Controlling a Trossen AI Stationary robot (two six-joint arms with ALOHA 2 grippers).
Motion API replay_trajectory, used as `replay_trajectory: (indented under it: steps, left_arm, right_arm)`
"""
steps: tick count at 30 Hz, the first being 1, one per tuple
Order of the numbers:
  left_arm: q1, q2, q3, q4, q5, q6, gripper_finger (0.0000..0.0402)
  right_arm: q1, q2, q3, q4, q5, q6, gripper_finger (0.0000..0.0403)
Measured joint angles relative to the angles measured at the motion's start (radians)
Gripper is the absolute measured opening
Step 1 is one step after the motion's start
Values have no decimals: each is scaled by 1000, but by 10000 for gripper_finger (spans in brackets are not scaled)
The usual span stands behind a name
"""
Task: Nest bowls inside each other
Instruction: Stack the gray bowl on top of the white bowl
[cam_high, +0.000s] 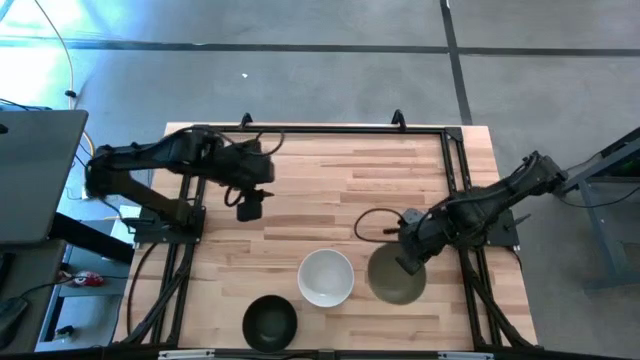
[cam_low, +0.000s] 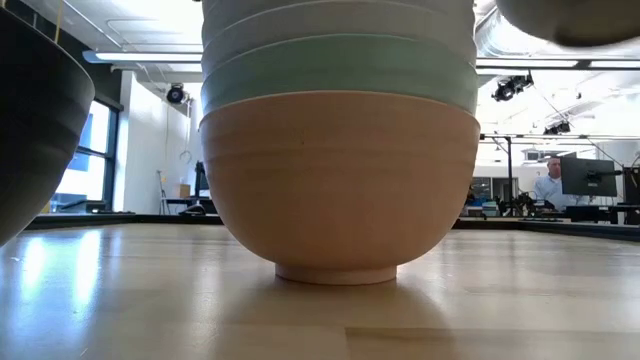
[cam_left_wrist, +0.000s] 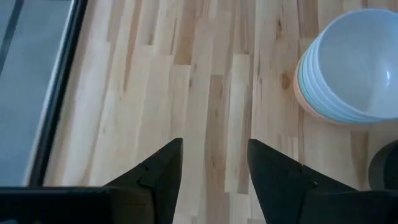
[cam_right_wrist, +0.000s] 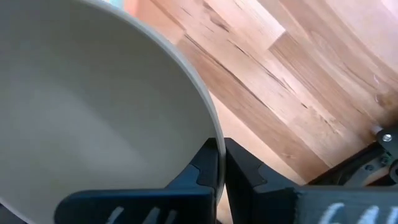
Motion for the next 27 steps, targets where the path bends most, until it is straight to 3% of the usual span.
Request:
replay_trajectory:
  steps: [5, 11, 27]
  left_arm:
    - [-4, -122, -213, 111, 2, -60, 168]
    - [-10, -208, -352, 185, 4, -100, 168]
    - [-8, -328, -428, 237, -48, -66, 168]
  right_arm:
    - [-49, 52, 114, -41, -1, -14, 0]
    - [-107, 187, 262, -81, -35, -83, 0]
    - [-186, 565, 686, -126, -38, -203, 0]
